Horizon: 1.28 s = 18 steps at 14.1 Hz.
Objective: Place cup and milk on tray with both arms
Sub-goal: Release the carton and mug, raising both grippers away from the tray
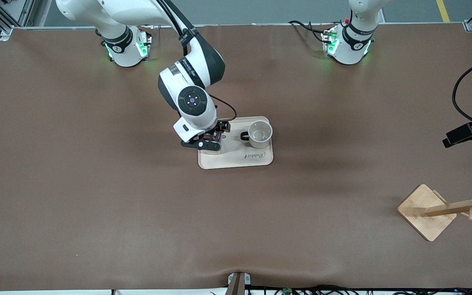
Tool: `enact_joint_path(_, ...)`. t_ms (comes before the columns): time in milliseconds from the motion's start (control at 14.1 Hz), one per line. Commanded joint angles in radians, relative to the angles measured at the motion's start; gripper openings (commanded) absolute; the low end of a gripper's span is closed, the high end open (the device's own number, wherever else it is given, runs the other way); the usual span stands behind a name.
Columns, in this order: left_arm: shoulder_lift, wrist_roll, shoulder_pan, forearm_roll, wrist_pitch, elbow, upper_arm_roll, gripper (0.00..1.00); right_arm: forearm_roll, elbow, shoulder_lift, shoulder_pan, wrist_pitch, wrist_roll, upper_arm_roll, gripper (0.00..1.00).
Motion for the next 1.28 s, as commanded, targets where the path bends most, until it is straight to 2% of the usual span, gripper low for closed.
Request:
enact_joint_path(0,-0.082,0.008,0.004,0.014,-0.042,-0.022,-0.003,1.00,0.014,0.022,-0.008,-0.018,-0.025,0.000,-0.007,1.00)
enact_joint_path(142,-0.103,0.010,0.002,0.014,-0.065,-0.022,-0.006,1.00,0.011,0.044,-0.015,-0.025,-0.067,-0.001,-0.012,1.00)
enact_joint_path(356,-0.169,0.031,-0.010,-0.018,-0.067,-0.037,0.008,1.00,0.005,0.160,-0.030,-0.071,-0.228,-0.004,-0.012,1.00)
enact_joint_path(427,-0.174,0.030,-0.055,-0.018,-0.071,-0.054,0.032,1.00,0.002,0.198,-0.030,-0.091,-0.277,-0.006,-0.012,1.00)
enact_joint_path(640,-0.205,0.030,-0.232,-0.017,-0.088,-0.103,0.198,1.00,0.002,0.293,-0.038,-0.153,-0.320,-0.029,-0.016,1.00)
enact_joint_path(853,-0.258,0.027,-0.313,-0.026,-0.085,-0.164,0.253,1.00,0.005,0.401,-0.038,-0.238,-0.417,-0.057,-0.022,1.00)
enact_joint_path(996,-0.320,0.027,-0.343,-0.101,-0.052,-0.242,0.318,1.00,-0.004,0.365,-0.094,-0.274,-0.447,-0.064,-0.033,1.00)
enact_joint_path(1209,-0.361,0.013,-0.369,-0.122,-0.044,-0.286,0.326,1.00,-0.051,0.232,-0.229,-0.321,-0.477,-0.182,-0.036,1.00)
